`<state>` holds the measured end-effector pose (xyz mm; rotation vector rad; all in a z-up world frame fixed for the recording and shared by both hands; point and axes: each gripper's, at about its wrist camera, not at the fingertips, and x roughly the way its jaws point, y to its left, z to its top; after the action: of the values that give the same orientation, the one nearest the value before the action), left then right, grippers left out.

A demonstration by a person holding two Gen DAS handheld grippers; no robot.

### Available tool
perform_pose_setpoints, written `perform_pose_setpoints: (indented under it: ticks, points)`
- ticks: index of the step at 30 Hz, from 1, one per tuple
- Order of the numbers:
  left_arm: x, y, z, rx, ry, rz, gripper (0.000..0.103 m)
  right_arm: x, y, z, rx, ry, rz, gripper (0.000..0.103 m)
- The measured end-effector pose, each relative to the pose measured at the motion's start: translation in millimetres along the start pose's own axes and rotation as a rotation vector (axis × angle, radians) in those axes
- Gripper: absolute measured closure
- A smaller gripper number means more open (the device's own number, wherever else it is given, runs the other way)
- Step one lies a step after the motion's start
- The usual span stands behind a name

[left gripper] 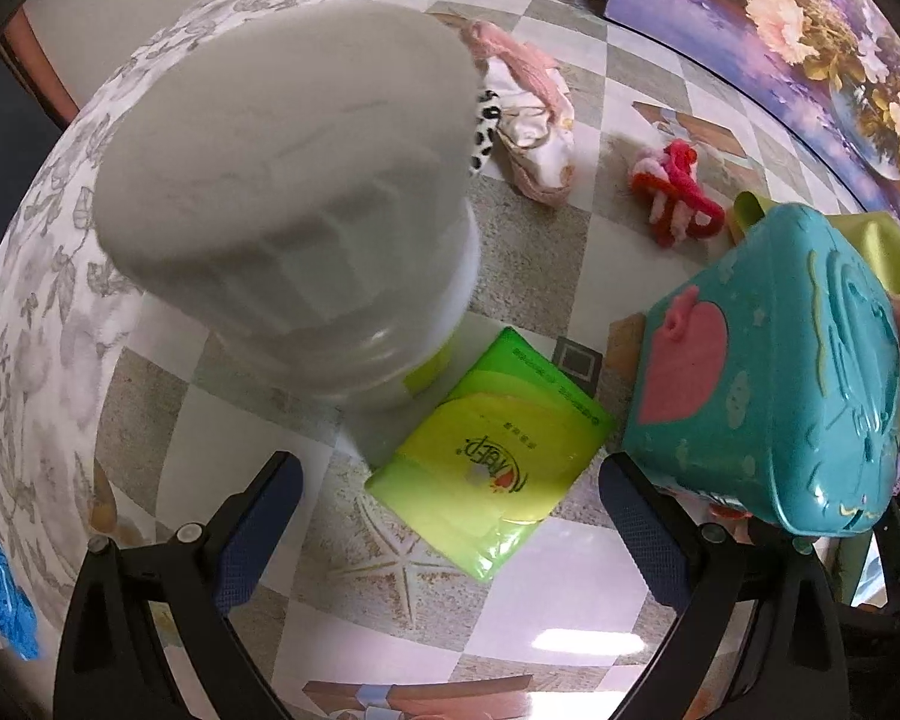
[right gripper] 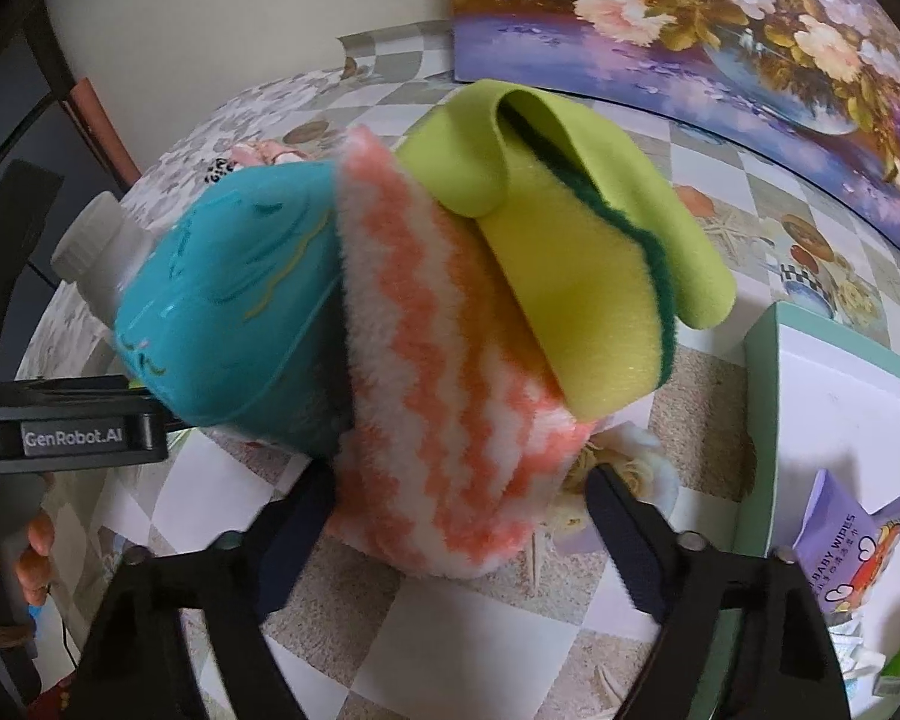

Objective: Organize soft objects
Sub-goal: 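Grasp the green-yellow tissue packet with the left tool while the right tool grasps the pink-white striped cloth, then carry the tissue packet and striped cloth over the white tray with both tools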

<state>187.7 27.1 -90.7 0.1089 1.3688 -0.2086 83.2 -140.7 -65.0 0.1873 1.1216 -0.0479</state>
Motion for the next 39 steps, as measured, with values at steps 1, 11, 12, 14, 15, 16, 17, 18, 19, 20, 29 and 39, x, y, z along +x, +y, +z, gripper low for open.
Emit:
perform_pose_setpoints:
  ticks: [1,11,12,14,15,16,17,18,19,20,29,39]
  points:
    - [0,-1,-1,0.005,-0.005,-0.001,0.005,0,0,0,-0.001,0.002,0.006,0.032]
    - [-12,-26,-10,0.054,-0.016,-0.027,0.037,-3,-10,-5,0.031,0.029,0.051,0.071]
    - [-12,-27,-11,0.057,-0.014,-0.023,0.037,-4,-11,-7,0.033,0.031,0.056,0.074]
    - [-13,-32,-18,0.060,-0.010,-0.013,0.038,-6,-12,-9,0.035,0.035,0.060,0.077]
    - [-14,-32,-19,0.055,-0.008,-0.011,0.038,-8,-13,-10,0.040,0.037,0.066,0.078]
    - [-15,-33,-21,0.047,-0.004,-0.014,0.038,-10,-14,-10,0.043,0.038,0.071,0.079]
    - [-15,-31,-23,0.034,0.000,-0.020,0.038,-13,-14,-12,0.045,0.039,0.078,0.080]
    - [-16,-30,-25,0.018,0.004,-0.028,0.039,-17,-14,-13,0.046,0.035,0.083,0.081]
    - [-18,-28,-27,0.009,0.004,-0.034,0.039,-21,-14,-14,0.048,0.029,0.089,0.082]
    - [-18,-24,-32,0.001,0.000,-0.040,0.039,-27,-15,-14,0.051,0.019,0.101,0.082]
    - [-70,-20,-45,-0.055,-0.112,-0.056,0.040,-74,-13,-18,0.063,-0.074,0.165,0.083]
    - [-112,-10,-39,-0.109,-0.236,-0.058,0.040,-128,-19,-14,0.076,-0.205,0.228,0.083]
